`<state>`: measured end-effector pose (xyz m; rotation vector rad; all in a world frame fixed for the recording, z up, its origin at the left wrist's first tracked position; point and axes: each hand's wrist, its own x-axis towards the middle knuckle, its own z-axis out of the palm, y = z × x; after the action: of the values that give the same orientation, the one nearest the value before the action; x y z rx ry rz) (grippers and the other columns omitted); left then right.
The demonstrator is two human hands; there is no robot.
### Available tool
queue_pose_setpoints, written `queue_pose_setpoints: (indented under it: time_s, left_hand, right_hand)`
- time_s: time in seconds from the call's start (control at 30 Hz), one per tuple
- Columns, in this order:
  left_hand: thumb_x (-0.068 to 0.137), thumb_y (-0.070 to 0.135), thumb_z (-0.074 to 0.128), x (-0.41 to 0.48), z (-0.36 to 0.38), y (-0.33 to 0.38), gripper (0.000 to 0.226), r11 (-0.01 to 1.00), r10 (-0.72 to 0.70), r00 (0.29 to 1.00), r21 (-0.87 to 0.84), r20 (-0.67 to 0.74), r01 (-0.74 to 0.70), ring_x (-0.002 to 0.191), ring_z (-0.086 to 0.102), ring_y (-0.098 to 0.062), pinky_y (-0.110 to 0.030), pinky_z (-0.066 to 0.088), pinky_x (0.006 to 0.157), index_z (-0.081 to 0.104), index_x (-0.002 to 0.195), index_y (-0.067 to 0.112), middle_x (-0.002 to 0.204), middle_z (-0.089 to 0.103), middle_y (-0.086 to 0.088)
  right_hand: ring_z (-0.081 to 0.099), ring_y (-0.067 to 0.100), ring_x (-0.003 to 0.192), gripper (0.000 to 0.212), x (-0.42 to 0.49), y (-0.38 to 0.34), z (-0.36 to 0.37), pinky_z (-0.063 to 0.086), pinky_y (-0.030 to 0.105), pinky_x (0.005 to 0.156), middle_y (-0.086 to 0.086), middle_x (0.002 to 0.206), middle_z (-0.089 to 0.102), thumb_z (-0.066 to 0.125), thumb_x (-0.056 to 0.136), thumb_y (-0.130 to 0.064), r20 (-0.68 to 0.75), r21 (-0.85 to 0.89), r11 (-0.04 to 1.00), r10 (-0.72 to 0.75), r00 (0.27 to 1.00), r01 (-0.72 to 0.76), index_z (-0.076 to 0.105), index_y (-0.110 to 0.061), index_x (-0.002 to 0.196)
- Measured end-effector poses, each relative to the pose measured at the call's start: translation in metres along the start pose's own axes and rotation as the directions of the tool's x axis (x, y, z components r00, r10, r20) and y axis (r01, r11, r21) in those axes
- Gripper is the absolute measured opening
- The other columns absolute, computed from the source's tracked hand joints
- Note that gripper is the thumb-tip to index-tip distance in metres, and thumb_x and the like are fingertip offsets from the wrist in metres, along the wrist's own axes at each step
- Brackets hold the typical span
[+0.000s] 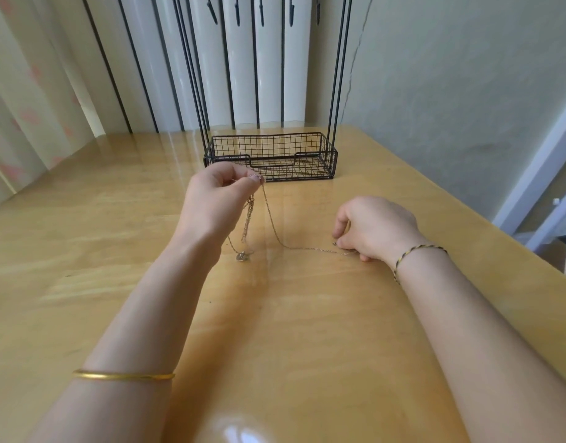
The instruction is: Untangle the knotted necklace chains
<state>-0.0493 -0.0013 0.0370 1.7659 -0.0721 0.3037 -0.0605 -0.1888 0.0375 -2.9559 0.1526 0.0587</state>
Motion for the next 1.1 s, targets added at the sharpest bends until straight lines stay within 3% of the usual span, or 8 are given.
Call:
queue_pose_setpoints:
  time_s: [0.1, 0.3, 0.4, 0.53, 0.63, 0.77, 0.97, 1.1]
  left_hand:
    - [0.089, 0.02, 0.063, 0.0, 0.0, -0.001, 0.011, 1.0, 0.002, 1.0, 0.0, 0.002, -0.002, 0.047, 0.03, -0.007, -0.02, 0.028, 0.044, 0.064, 0.08, 0.015, 0.054, 0.04, 0.009]
    - [0.09, 0.02, 0.063, 0.0, 0.001, -0.002, 0.011, 1.0, 0.008, 1.0, -0.008, 0.006, -0.008, 0.046, 0.03, -0.006, -0.017, 0.029, 0.042, 0.063, 0.08, 0.014, 0.048, 0.04, 0.013]
    - [0.089, 0.019, 0.063, 0.001, 0.002, -0.003, 0.011, 1.0, 0.007, 1.0, -0.01, 0.008, -0.007, 0.045, 0.031, -0.004, -0.016, 0.029, 0.041, 0.063, 0.08, 0.014, 0.042, 0.04, 0.017]
    - [0.089, 0.019, 0.063, 0.0, 0.002, -0.003, 0.01, 1.0, 0.009, 1.0, -0.015, 0.007, -0.009, 0.044, 0.029, -0.005, -0.016, 0.028, 0.041, 0.063, 0.08, 0.013, 0.042, 0.038, 0.017]
    - [0.09, 0.018, 0.062, -0.001, 0.002, -0.002, 0.012, 1.0, 0.01, 1.0, -0.018, 0.015, -0.009, 0.044, 0.029, -0.005, -0.016, 0.028, 0.041, 0.063, 0.079, 0.014, 0.044, 0.039, 0.016]
    - [0.09, 0.018, 0.062, -0.002, 0.003, -0.001, 0.01, 1.0, 0.012, 1.0, -0.021, 0.016, -0.012, 0.044, 0.03, -0.004, -0.014, 0.028, 0.04, 0.065, 0.083, 0.011, 0.046, 0.04, 0.016]
    - [0.09, 0.018, 0.062, -0.004, 0.003, 0.001, 0.011, 1.0, 0.01, 0.999, -0.021, 0.041, -0.009, 0.047, 0.029, -0.007, -0.016, 0.027, 0.042, 0.065, 0.084, 0.01, 0.05, 0.039, 0.013]
    - [0.091, 0.02, 0.061, -0.008, 0.003, 0.006, 0.015, 0.999, 0.019, 0.993, -0.029, 0.113, -0.016, 0.049, 0.028, -0.008, -0.022, 0.024, 0.045, 0.067, 0.089, 0.007, 0.055, 0.039, 0.009]
  right_hand:
    - [0.064, 0.021, 0.085, 0.021, -0.001, -0.003, 0.005, 0.03, 0.017, 0.05, -0.007, 0.07, 0.058, 0.061, 0.084, -0.01, -0.088, -0.119, 0.992, -0.055, 0.995, 0.044, 0.064, -0.029, 0.075]
    - [0.061, 0.023, 0.088, 0.018, 0.006, 0.001, 0.011, 0.033, 0.022, 0.054, -0.004, 0.092, 0.067, 0.053, 0.086, -0.013, -0.116, -0.169, 0.982, -0.108, 0.987, 0.087, 0.068, -0.023, 0.086]
    - [0.062, 0.018, 0.079, 0.014, 0.008, 0.014, 0.016, 0.048, 0.028, 0.067, -0.005, 0.083, 0.068, 0.06, 0.086, -0.017, -0.08, 0.219, 0.969, -0.103, 0.991, 0.118, 0.068, -0.021, 0.075]
    - [0.059, 0.008, 0.075, 0.011, 0.004, 0.022, 0.005, 0.045, 0.027, 0.071, -0.006, 0.08, 0.066, 0.068, 0.084, -0.014, -0.134, 0.808, 0.578, -0.012, 0.991, 0.117, 0.067, -0.02, 0.074]
    - [0.063, 0.011, 0.083, 0.009, 0.003, 0.023, 0.002, 0.047, 0.033, 0.089, -0.004, 0.08, 0.068, 0.066, 0.086, -0.012, -0.044, 0.941, 0.335, -0.024, 0.999, 0.05, 0.066, -0.018, 0.079]
    - [0.066, 0.017, 0.079, 0.008, 0.002, 0.021, 0.001, 0.05, 0.036, 0.086, 0.0, 0.076, 0.068, 0.06, 0.088, -0.008, 0.048, 0.997, 0.07, -0.122, 0.991, -0.039, 0.063, -0.014, 0.083]
    - [0.061, 0.013, 0.061, 0.008, -0.004, 0.015, -0.005, 0.056, 0.031, 0.071, 0.002, 0.068, 0.063, 0.055, 0.087, -0.003, 0.032, 0.981, -0.179, -0.248, 0.968, -0.078, 0.061, -0.008, 0.085]
    - [0.054, 0.008, 0.053, 0.011, -0.009, 0.01, -0.011, 0.051, 0.021, 0.052, 0.002, 0.064, 0.063, 0.052, 0.088, -0.001, -0.003, 0.978, -0.202, -0.263, 0.965, -0.052, 0.06, -0.008, 0.085]
